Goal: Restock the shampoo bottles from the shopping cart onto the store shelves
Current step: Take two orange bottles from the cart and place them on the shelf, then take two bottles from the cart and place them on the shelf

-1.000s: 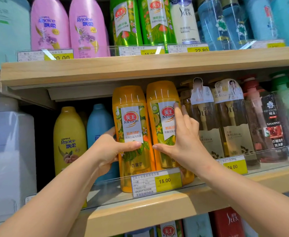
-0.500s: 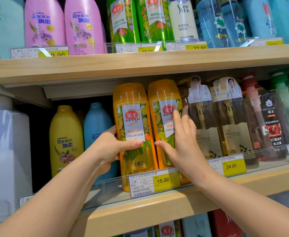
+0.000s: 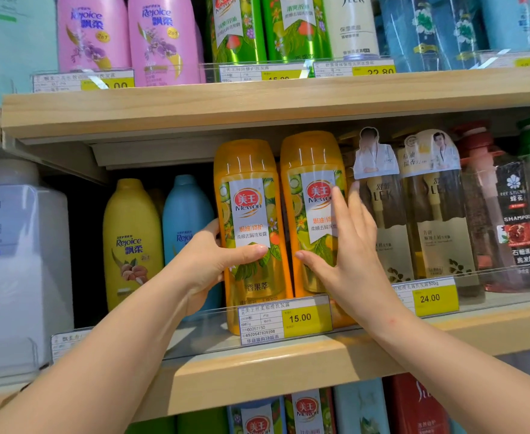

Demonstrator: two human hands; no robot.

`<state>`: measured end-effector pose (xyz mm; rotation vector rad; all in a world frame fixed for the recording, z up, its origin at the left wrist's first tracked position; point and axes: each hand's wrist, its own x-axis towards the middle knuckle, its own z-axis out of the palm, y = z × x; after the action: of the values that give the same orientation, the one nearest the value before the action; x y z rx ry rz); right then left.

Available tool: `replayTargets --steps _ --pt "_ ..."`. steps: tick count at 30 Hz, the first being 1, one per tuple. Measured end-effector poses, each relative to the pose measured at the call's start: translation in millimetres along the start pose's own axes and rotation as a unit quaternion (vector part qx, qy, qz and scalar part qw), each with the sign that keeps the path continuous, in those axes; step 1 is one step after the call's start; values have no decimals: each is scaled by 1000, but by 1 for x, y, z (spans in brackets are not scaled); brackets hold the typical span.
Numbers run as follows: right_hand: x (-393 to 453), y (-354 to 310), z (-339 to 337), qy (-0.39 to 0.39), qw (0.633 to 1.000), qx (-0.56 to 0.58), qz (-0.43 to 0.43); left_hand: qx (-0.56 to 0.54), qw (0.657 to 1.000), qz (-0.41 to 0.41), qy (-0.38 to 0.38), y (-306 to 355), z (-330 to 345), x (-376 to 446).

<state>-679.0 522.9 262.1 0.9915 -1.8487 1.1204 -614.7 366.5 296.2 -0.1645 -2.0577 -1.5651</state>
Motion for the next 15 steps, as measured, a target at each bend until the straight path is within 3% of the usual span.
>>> replayTargets --steps 4,7,9,11,15 --pt "-7 3 -3 15 999 28 -22 -8 1000 5 18 1 7 -8" --pt "-13 5 -3 2 998 33 -49 64 991 49 104 1 9 -16" --pt "-17 4 0 -8 997 30 -77 166 960 113 193 1 11 -29" --pt "-23 0 3 9 994 29 -104 276 912 192 237 1 17 -47" --pt "-40 -11 8 16 989 41 -140 418 839 285 199 -4 18 -81"
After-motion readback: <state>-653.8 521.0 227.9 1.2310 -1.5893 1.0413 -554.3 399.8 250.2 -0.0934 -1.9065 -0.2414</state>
